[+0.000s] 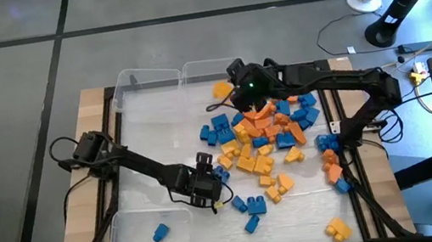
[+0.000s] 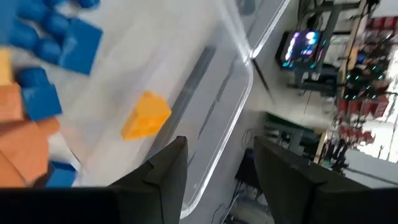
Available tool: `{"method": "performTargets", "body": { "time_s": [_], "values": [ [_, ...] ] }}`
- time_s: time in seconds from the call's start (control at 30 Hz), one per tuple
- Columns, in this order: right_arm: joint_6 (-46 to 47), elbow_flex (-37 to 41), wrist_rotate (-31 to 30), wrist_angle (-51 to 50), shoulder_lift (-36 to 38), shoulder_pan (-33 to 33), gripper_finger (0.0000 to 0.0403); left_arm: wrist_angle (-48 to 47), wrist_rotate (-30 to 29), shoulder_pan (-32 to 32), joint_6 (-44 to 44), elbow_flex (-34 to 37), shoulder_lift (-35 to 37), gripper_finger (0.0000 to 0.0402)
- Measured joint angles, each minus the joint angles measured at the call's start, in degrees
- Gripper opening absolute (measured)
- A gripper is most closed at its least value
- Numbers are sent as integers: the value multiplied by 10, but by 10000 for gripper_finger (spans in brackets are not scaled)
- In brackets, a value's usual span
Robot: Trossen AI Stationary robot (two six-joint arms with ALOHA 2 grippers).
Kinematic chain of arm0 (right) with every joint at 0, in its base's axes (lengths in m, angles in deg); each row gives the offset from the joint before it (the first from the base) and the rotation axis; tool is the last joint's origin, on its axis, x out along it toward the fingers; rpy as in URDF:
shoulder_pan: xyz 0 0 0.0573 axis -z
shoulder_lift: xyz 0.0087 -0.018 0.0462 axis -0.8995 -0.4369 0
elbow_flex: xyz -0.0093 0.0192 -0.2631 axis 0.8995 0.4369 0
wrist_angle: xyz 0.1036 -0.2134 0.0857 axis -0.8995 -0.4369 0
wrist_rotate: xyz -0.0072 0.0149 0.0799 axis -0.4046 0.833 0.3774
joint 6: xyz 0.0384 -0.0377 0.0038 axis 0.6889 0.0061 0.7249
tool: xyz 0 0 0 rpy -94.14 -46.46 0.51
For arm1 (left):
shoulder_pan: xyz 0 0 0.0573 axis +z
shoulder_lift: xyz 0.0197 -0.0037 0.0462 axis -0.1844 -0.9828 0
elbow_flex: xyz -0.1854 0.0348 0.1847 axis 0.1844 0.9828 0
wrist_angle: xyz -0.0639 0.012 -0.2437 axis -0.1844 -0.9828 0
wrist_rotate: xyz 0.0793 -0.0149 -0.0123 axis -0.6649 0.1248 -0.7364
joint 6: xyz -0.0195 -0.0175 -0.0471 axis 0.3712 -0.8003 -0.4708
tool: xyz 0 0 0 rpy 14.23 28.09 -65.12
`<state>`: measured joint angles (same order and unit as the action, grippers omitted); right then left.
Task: Sort blocks
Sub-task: Put the blue game piece into the bottom transparent bin
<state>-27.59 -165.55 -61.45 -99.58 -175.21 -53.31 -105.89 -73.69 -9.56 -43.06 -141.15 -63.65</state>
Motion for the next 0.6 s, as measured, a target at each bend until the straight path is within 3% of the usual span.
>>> {"method": "performTargets", "body": {
  "time_s": [0.37,0.6],
  "values": [
    [98,0,4,-27,36,-83,182,31,-30,12,20,0,-2,196],
    [174,0,65,-120,36,-136,182,42,-30,28,35,0,-20,168]
  ]
}}
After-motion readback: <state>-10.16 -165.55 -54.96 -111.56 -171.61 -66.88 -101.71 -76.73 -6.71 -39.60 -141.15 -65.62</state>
